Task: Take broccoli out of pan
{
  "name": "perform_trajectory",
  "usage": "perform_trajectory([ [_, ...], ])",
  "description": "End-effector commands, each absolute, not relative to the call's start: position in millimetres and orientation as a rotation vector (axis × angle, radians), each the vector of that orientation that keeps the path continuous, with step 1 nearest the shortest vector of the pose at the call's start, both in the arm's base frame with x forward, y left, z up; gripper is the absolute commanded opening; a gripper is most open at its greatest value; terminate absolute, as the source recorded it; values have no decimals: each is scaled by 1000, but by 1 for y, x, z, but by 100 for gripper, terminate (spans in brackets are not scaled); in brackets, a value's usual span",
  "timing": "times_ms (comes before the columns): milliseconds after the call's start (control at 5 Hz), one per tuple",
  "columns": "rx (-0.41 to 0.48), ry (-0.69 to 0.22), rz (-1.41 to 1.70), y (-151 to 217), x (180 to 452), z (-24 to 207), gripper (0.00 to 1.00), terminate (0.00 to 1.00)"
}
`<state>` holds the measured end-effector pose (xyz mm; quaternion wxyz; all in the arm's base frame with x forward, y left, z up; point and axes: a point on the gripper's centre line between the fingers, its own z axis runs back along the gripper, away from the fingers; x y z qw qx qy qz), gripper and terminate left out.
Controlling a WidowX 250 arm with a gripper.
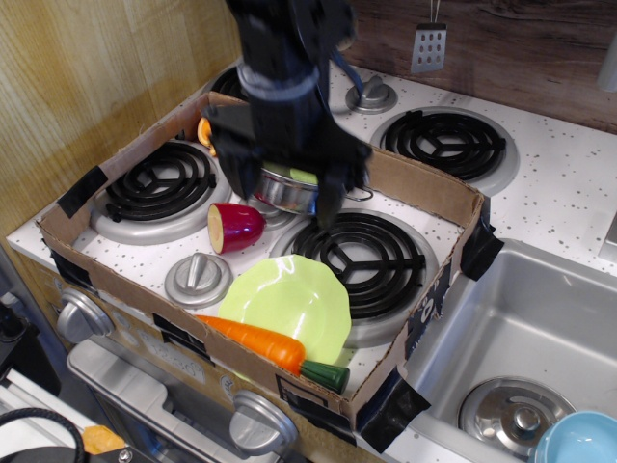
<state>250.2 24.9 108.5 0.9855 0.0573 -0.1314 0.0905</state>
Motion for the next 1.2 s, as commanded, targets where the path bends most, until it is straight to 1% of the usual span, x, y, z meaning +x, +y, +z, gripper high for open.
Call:
perform_trajectory([
  [0,165,-337,-6,48,285,151,100,0],
  [200,155,-342,-47,57,308,152,100,0],
  [400,158,-370,-70,61,325,148,100,0],
  [600,149,-370,-42,64,338,127,100,0],
  [800,129,-381,-20,63,340,104,100,0],
  [1000,104,-365,5,67,345,85,100,0],
])
